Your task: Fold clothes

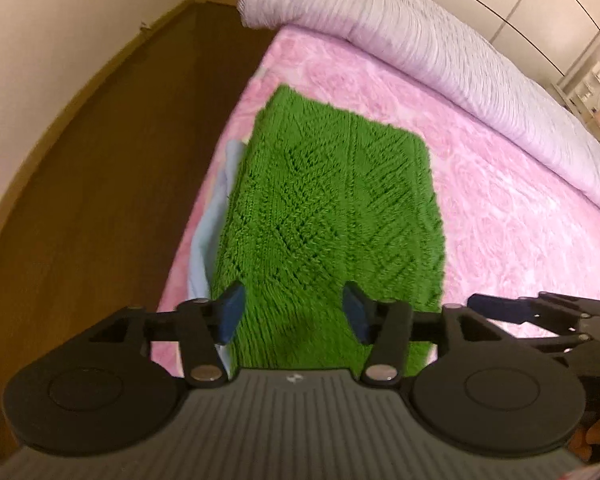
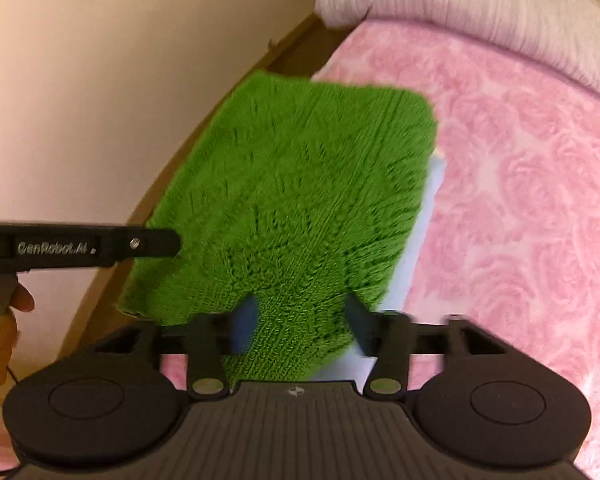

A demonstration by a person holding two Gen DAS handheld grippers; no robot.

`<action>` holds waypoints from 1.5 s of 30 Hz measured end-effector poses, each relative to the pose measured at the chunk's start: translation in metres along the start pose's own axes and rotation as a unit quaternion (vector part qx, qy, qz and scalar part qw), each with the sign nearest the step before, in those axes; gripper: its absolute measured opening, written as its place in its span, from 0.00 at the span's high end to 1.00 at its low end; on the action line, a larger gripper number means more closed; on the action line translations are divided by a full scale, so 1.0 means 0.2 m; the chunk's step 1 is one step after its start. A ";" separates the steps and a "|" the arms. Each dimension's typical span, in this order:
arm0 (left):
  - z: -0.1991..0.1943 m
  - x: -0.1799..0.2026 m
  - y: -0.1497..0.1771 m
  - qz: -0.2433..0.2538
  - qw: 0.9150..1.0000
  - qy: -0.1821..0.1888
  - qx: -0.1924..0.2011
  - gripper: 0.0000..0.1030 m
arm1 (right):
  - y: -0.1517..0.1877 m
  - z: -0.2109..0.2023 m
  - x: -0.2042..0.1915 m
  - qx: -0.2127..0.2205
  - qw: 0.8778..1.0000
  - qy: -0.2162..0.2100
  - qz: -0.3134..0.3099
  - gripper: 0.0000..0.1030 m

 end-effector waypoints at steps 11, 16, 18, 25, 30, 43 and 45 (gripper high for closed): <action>-0.39 0.33 0.26 -0.091 0.990 -0.077 0.069 0.24 | 0.10 -0.42 0.20 0.025 0.998 -0.038 -0.042 0.14; -0.48 0.56 0.37 -0.111 0.982 -0.121 0.094 0.14 | 0.13 -0.58 0.34 0.034 0.996 -0.047 -0.065 0.14; -0.53 0.66 0.42 -0.113 0.978 -0.138 0.110 0.10 | 0.14 -0.64 0.39 0.038 0.995 -0.050 -0.073 0.14; -0.54 0.93 0.56 -0.144 0.964 -0.188 0.122 0.05 | 0.14 -0.80 0.58 0.045 0.992 -0.063 -0.098 0.14; -0.55 1.10 0.66 -0.163 0.952 -0.218 0.138 0.01 | 0.16 -0.86 0.72 0.050 0.990 -0.071 -0.113 0.14; -0.53 1.37 0.84 -0.217 0.918 -0.289 0.161 0.01 | 0.27 -0.95 0.98 0.046 0.983 -0.067 -0.167 0.14; -0.54 1.39 0.85 -0.228 0.913 -0.291 0.171 0.01 | 0.27 -0.95 1.00 0.047 0.981 -0.068 -0.175 0.14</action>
Point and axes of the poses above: each gripper's, at about its wrist camera, not at the fingertips, and z roughly the way its jaws point, x to its right, y to its underside, the point moved 9 cm from there along z, roughly the way its jaws point, and after that the axes turned 13 degrees about y, right-handed, at the moved point
